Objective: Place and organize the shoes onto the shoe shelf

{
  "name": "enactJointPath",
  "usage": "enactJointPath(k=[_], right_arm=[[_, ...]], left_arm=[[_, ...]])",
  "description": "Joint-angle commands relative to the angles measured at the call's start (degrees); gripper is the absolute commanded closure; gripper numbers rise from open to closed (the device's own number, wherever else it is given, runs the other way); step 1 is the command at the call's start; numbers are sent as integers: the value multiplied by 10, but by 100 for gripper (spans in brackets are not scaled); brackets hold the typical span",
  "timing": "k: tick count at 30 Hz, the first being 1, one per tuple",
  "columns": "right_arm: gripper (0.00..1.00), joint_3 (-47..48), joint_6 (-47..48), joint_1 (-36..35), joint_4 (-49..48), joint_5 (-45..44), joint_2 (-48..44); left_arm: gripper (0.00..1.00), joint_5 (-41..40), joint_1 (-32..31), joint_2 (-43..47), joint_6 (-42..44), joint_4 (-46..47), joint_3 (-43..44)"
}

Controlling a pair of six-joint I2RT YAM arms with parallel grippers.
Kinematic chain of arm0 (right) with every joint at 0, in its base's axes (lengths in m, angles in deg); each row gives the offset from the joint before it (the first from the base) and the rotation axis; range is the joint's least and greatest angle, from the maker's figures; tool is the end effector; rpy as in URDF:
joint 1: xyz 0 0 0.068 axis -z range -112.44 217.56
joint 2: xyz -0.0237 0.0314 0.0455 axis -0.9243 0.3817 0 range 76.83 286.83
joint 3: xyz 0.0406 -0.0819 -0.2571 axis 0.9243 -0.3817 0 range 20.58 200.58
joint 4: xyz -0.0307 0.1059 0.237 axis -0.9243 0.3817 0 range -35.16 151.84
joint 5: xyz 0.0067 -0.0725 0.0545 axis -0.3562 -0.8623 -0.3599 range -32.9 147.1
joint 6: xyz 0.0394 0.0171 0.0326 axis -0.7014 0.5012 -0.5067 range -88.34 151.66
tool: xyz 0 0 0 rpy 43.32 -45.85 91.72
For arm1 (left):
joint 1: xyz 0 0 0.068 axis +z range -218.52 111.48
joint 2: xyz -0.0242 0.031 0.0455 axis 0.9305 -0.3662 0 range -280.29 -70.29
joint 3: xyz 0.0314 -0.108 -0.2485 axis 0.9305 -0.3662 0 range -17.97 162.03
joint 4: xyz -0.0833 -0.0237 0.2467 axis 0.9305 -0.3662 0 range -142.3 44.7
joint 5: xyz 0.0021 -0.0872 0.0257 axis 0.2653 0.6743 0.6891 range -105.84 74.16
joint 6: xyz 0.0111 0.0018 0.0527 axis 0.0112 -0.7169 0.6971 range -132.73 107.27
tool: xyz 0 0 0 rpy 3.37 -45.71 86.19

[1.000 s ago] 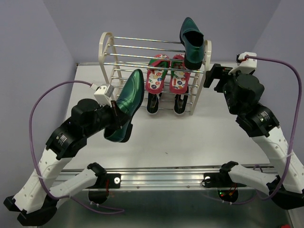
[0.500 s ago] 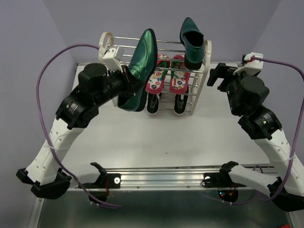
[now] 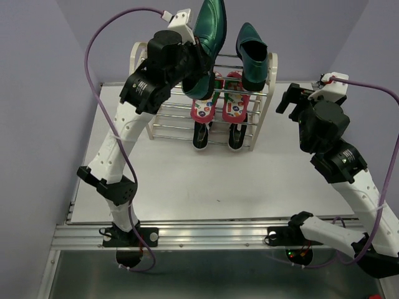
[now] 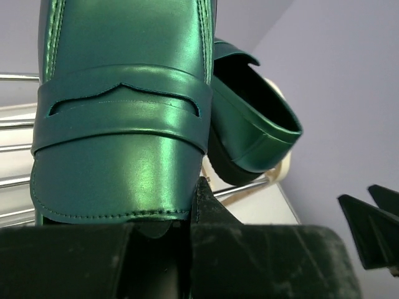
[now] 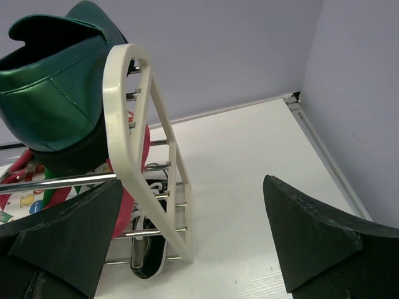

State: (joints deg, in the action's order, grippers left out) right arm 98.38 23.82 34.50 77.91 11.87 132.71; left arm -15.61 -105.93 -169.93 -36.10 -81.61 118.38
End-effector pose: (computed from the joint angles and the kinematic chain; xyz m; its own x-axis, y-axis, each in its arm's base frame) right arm 0.1611 0.0747 0.4773 0.0121 0.1225 -0.9924 0.2110 0.9698 0.1223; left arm 0.2655 -0.2031 0.5691 -0.2371 -0.3180 -0.9180 0.5628 0.7252 -0.3966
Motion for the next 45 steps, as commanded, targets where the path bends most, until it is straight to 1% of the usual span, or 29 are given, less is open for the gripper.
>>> enactJointPath(k=[1, 3, 5, 7, 11, 13, 15, 17, 20, 22, 25, 27, 28, 29, 32, 33, 34, 41, 45], right_arm=[[0, 0, 11, -2, -37, -24, -8], [0, -5, 12, -2, -42, -26, -8], [0, -6, 12, -2, -43, -32, -5], [0, -6, 13, -2, -44, -33, -2], [0, -5, 12, -2, -45, -31, 3], [0, -6, 11, -2, -45, -30, 3], [0, -8, 10, -2, -46, -31, 3], [0, -8, 11, -2, -47, -31, 3], [0, -10, 10, -2, -49, -33, 4], [0, -10, 11, -2, -49, -34, 4], [0, -10, 11, -2, -50, -36, 1], [0, -12, 11, -2, -50, -35, 0], [0, -12, 11, -2, -50, -35, -1], [0, -12, 10, -2, -50, -34, -1], [0, -11, 10, -2, -51, -30, 0], [0, -10, 9, -2, -50, -28, -1], [0, -8, 9, -2, -50, -26, -1], [0, -7, -3, -2, -49, -8, -12], [0, -2, -24, -2, -29, 5, -12]], left_arm=[[100, -20, 15, 3, 24, 92, 47], [100, -8, 29, -10, 19, 104, 47], [100, 22, 37, -32, 18, 112, 51], [100, 31, 45, -49, 9, 100, 71], [100, 28, 54, -75, 3, 101, 73], [94, 27, 56, -79, 3, 102, 73], [81, 31, 56, -82, 7, 106, 68], [74, 45, 56, -83, 12, 114, 59], [72, 63, 56, -93, 18, 120, 52], [68, 73, 56, -99, 20, 121, 53], [64, 64, 56, -108, 12, 117, 56], [57, 58, 56, -108, 11, 116, 55], [54, 58, 56, -108, 11, 118, 55], [46, 60, 56, -105, 8, 121, 55], [29, 66, 56, -98, 2, 128, 54], [13, 68, 56, -91, -1, 135, 52], [1, 72, 56, -86, -3, 139, 52], [1, 84, 55, -29, -12, 173, 51], [1, 65, 55, 1, -4, 172, 47]])
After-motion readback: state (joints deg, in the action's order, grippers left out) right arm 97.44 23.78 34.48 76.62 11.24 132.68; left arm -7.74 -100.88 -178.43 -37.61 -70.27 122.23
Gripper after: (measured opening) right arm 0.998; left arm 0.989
